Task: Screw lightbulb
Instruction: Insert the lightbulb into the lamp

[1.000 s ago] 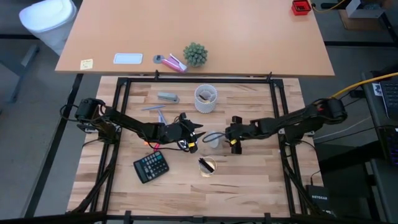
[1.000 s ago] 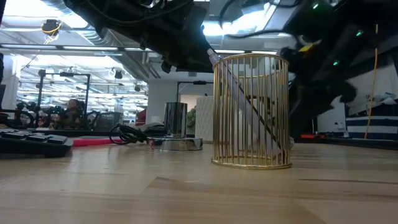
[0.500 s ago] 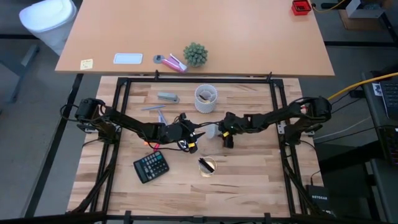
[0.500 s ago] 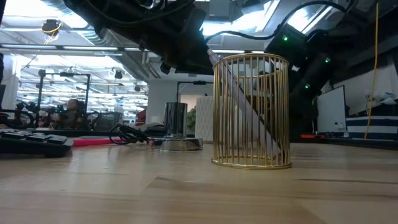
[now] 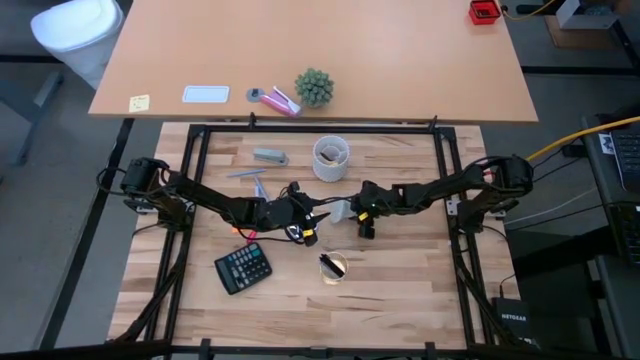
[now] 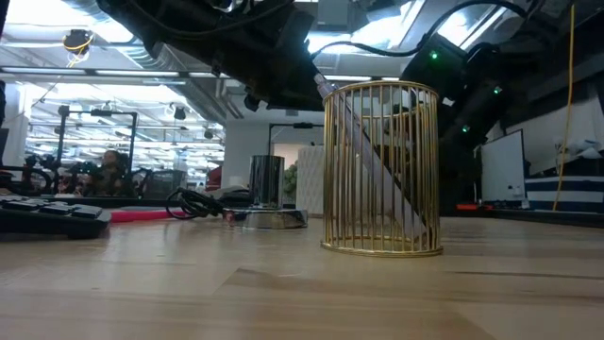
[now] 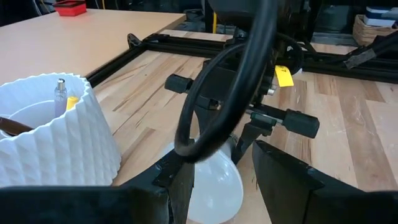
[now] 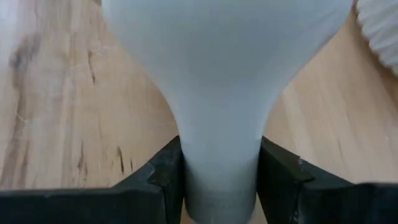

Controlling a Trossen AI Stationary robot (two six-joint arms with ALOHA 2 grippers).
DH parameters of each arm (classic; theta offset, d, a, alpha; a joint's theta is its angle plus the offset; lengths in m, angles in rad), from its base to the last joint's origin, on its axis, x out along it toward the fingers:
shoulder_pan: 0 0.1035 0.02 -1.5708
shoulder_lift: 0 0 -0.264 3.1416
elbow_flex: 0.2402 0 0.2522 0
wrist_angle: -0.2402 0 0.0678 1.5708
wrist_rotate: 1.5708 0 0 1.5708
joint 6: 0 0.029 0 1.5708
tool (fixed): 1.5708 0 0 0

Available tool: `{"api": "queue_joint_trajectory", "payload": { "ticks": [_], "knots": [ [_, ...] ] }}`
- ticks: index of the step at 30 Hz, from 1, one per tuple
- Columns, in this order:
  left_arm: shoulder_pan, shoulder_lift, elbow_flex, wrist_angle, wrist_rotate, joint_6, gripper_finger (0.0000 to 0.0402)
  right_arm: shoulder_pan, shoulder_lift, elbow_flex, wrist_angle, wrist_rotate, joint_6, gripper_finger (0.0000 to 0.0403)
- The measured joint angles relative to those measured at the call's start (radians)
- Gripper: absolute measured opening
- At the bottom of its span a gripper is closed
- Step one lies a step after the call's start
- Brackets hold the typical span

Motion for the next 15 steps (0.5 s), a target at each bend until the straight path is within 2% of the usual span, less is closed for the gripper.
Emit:
{"api": "queue_joint_trajectory", "payload": {
  "ticks": [5, 10, 15],
  "knots": [
    [0.000, -0.014, 0.000, 0.000, 0.000, 0.012, 0.0153, 0.000, 0.000, 0.000, 0.054, 0.015, 0.000, 0.0164],
    [0.000, -0.092, 0.000, -0.023, 0.000, 0.060, 0.0153, 0.000, -0.001, 0.021, 0.053, 0.018, 0.000, 0.0157],
    [0.000, -0.196, 0.001, -0.143, 0.000, 0.042, 0.0153, 0.000, -0.002, 0.063, 0.047, 0.018, -0.004, 0.0160]
  ]
}}
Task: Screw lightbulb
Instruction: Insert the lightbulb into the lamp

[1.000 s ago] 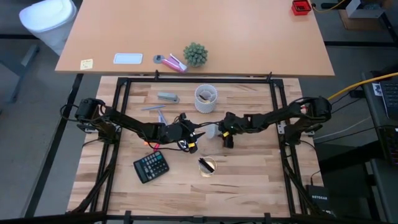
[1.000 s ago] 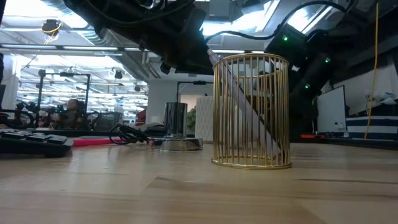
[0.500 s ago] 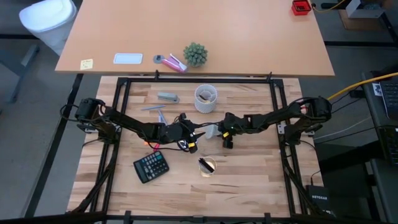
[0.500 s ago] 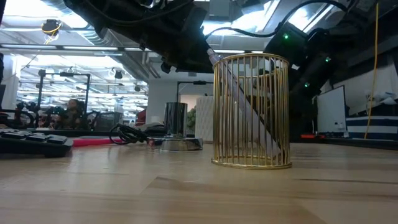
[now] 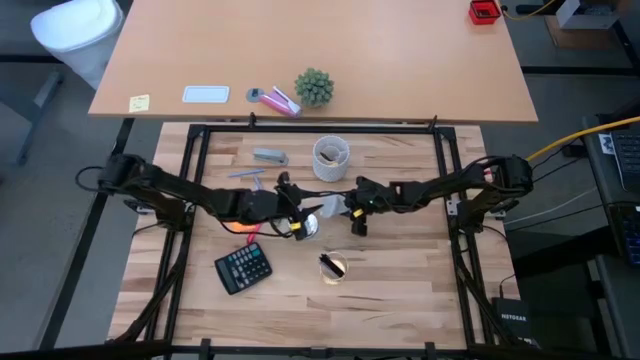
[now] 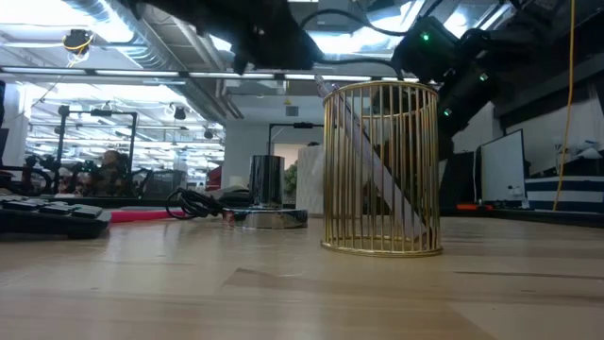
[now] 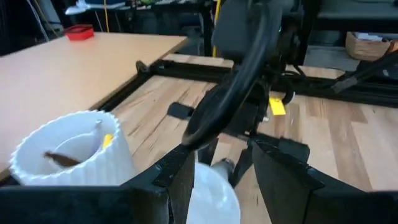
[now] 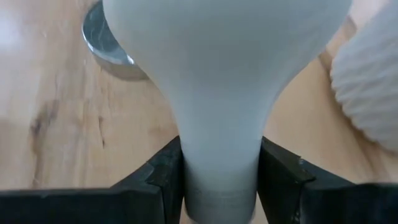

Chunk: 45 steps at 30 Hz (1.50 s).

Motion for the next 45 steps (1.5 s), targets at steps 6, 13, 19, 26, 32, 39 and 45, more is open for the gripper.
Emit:
{"api": "queue_joint_trajectory", "payload": {
  "ticks": [6, 13, 19, 26, 32, 39, 45],
  "knots": [
    [0.000, -0.118, 0.000, -0.273, 0.000, -0.167, 0.0153, 0.000, 0.000, 0.052, -0.004, 0.000, -0.046, 0.0160],
    [-0.031, -0.207, 0.000, -0.595, 0.000, -0.399, 0.0153, 0.000, 0.000, 0.109, -0.045, 0.001, -0.056, 0.0159],
    [-0.075, -0.209, -0.001, -0.719, 0.000, -0.529, 0.0153, 0.000, 0.000, 0.157, -0.088, 0.000, -0.076, 0.0159],
    [-0.107, -0.181, -0.041, -0.696, 0.001, -0.615, 0.0153, 0.000, 0.000, 0.209, -0.075, -0.051, -0.075, 0.0159],
    [-0.108, -0.148, -0.054, -0.691, -0.065, -0.684, 0.0153, 0.002, 0.000, 0.231, -0.022, -0.172, -0.049, 0.0159],
    [-0.108, -0.127, -0.054, -0.681, -0.207, -0.706, 0.0153, 0.002, 0.000, 0.231, 0.121, -0.220, -0.020, 0.0159],
    [-0.113, -0.127, -0.053, -0.606, -0.278, -0.665, 0.0153, 0.034, 0.059, 0.231, 0.317, -0.219, -0.017, 0.0159]
  ]
}}
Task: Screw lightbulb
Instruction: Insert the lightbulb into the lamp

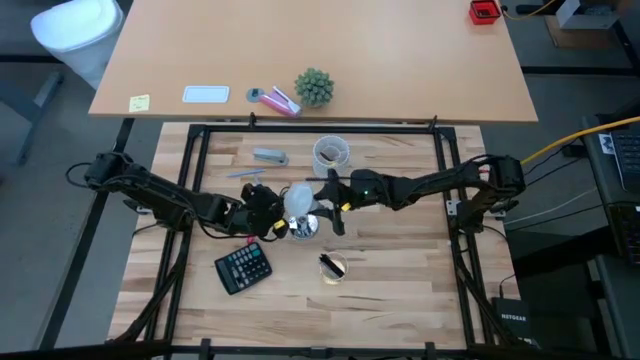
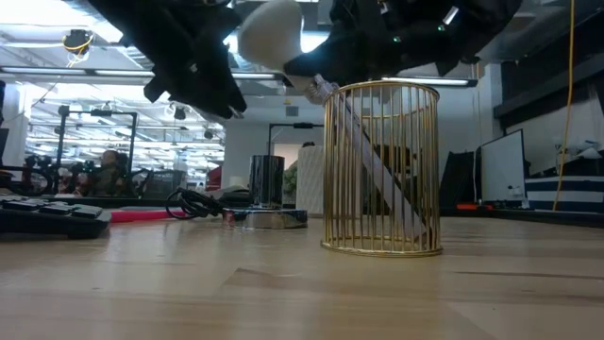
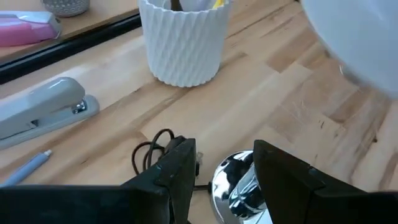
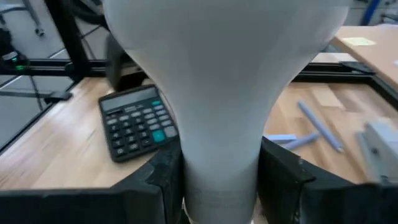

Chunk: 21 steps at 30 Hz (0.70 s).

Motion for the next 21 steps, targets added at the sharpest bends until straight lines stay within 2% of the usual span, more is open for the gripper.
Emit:
{"api": "queue_joint_trajectory", "payload": {
  "ticks": [15, 21],
  "knots": [
    [-0.046, 0.000, -0.001, -0.020, -0.001, -0.003, 0.0153, 0.026, 0.237, 0.000, 0.384, 0.026, 0.005, 0.0159],
    [-0.047, 0.000, -0.001, -0.015, -0.001, -0.005, 0.0153, 0.026, 0.305, 0.000, 0.441, 0.025, 0.030, 0.0159]
  ]
}}
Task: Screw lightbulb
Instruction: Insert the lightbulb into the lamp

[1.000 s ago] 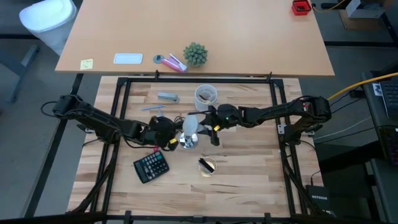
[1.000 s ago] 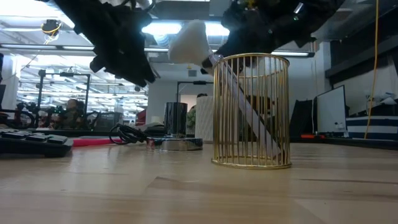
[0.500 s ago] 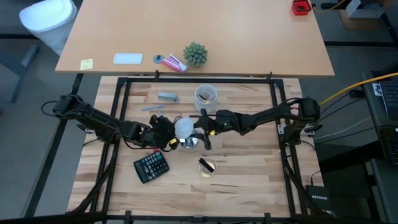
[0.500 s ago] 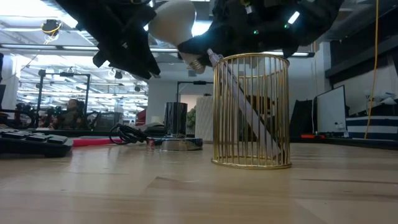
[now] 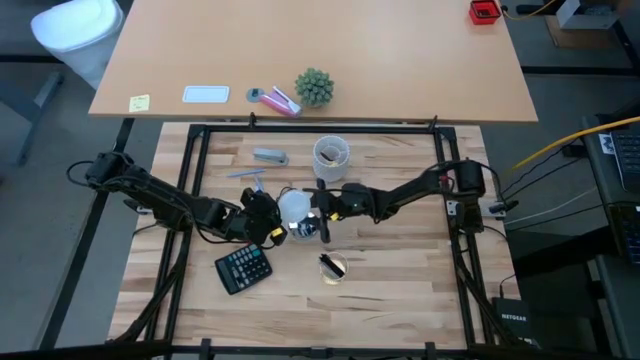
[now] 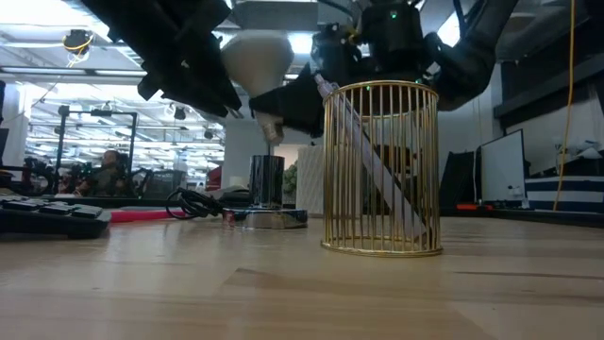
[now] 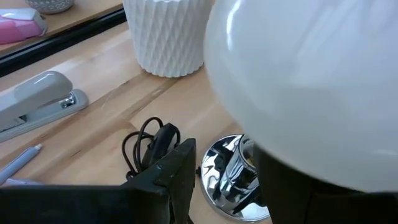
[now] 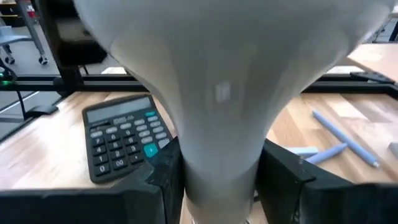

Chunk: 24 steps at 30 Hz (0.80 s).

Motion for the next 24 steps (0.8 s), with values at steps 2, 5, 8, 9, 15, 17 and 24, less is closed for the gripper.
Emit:
{"api": "queue_joint_trajectory", "payload": {
  "ticks": [2, 5, 8, 9, 15, 17, 24],
  "knots": [
    [0.000, 0.000, 0.000, 0.001, 0.001, 0.000, 0.0153, 0.000, 0.016, 0.000, 0.009, 0.000, 0.001, 0.0159],
    [0.000, 0.000, 0.000, 0.002, 0.000, -0.001, 0.0153, 0.000, 0.030, 0.000, 0.009, -0.002, 0.001, 0.0159],
    [0.000, 0.000, 0.000, 0.003, 0.000, -0.001, 0.0153, 0.000, 0.034, 0.000, 0.008, -0.006, 0.001, 0.0159],
    [0.001, 0.000, 0.000, 0.005, 0.000, -0.001, 0.0153, 0.000, 0.034, 0.000, 0.009, -0.005, 0.001, 0.0159],
    [0.001, 0.000, 0.000, 0.005, 0.000, -0.001, 0.0153, 0.000, 0.034, 0.000, 0.000, 0.002, -0.010, 0.0159],
    [0.001, 0.000, 0.000, 0.005, 0.000, -0.001, 0.0153, 0.000, 0.034, 0.000, -0.015, 0.029, -0.023, 0.0159],
    [0.001, 0.000, 0.000, 0.007, 0.000, -0.001, 0.0153, 0.000, 0.034, 0.000, -0.055, 0.064, -0.058, 0.0159]
  ]
}}
